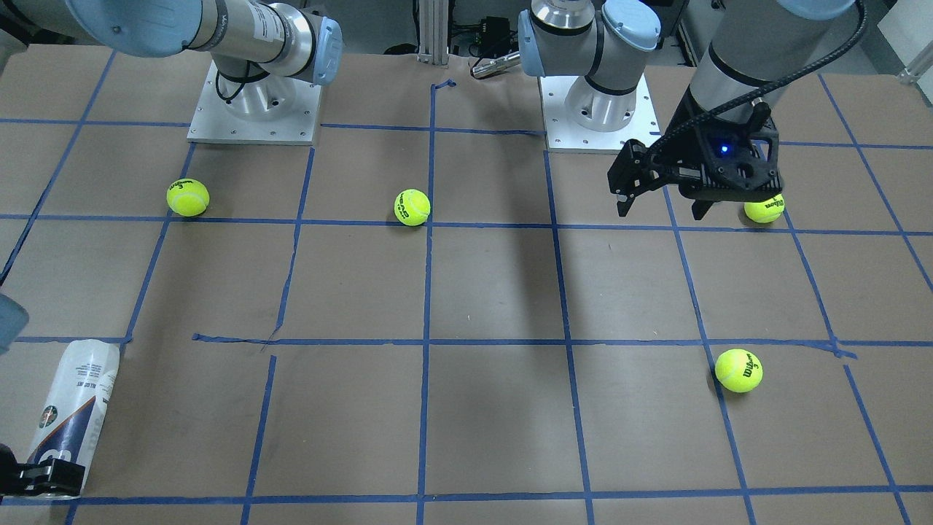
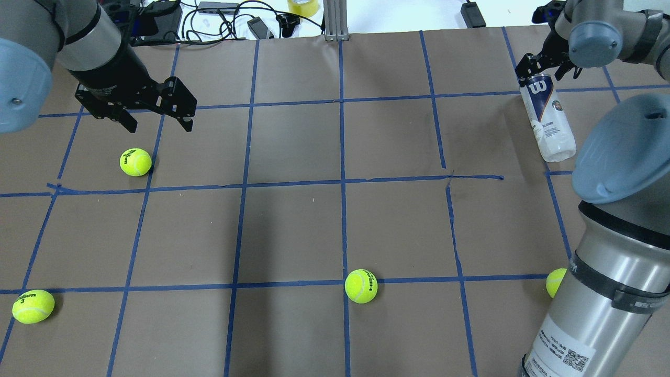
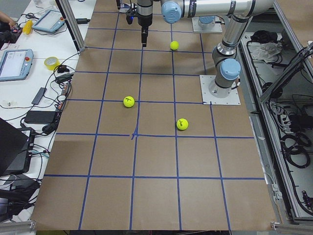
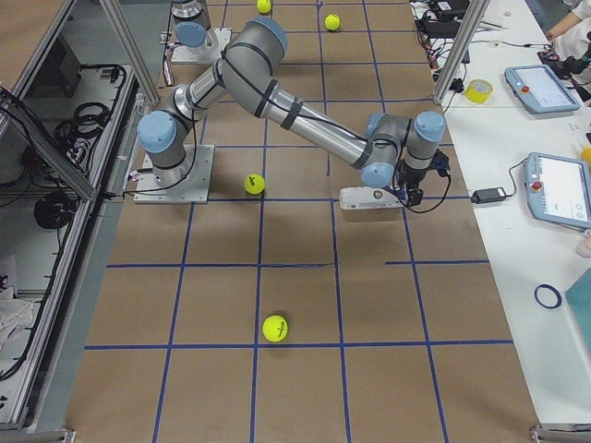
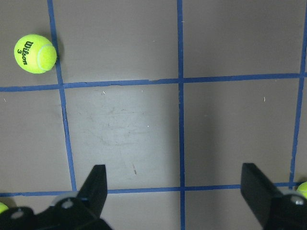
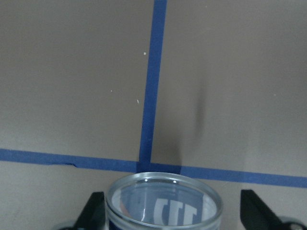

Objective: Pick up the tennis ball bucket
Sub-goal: 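Close the right gripper around the top of the can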

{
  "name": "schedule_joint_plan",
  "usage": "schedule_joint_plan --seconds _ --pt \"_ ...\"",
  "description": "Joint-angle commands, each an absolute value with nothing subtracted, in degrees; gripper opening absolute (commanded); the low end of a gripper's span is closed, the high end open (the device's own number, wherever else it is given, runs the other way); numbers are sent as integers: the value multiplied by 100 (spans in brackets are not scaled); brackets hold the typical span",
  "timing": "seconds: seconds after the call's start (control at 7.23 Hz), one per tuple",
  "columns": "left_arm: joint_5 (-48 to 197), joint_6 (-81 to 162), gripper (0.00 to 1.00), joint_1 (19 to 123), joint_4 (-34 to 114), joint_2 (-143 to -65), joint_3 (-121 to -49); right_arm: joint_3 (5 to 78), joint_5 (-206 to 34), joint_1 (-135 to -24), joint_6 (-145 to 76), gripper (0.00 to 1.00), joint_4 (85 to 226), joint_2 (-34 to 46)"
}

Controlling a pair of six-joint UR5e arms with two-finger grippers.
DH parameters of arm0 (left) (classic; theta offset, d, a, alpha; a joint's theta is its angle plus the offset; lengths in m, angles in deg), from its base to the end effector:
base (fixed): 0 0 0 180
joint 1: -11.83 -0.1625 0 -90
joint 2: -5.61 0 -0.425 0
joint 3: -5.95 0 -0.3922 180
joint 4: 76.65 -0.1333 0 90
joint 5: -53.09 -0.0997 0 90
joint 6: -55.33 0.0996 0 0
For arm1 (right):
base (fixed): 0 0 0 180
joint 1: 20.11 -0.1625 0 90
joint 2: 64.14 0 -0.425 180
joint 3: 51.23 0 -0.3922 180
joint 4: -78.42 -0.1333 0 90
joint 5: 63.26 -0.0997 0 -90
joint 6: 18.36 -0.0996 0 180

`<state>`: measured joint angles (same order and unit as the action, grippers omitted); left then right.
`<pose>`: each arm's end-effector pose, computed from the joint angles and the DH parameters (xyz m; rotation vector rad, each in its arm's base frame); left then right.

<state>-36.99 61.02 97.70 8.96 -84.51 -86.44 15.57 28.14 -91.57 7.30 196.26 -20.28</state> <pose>-0.0971 -0.5039 0.4740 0.0427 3.1367 -0.0511 -0.1225 -0.7768 0.2134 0.1899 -3.0791 0.1081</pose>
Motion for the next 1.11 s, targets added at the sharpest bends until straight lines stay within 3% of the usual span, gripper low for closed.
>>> schedule_joint_plan --seconds 0.0,0.28,0.41,0.69,0.97 --pt "-3734 6105 100 9744 896 -8457 -8660 1618 2815 -9157 556 100 19672 -2054" --pt "-3726 6105 100 9753 887 -8457 -8660 1601 2806 -9157 133 98 19664 -2063" --pt "-3726 6105 100 9753 887 -8456 -8660 1601 2806 -9157 -67 89 19629 -2063" --pt "-3726 6105 100 9753 887 -8456 -8660 1618 2788 -9157 -69 57 19184 -2002" --pt "-3726 6105 100 9753 887 -8456 -8660 1627 2718 -9462 -8 50 18988 -1373"
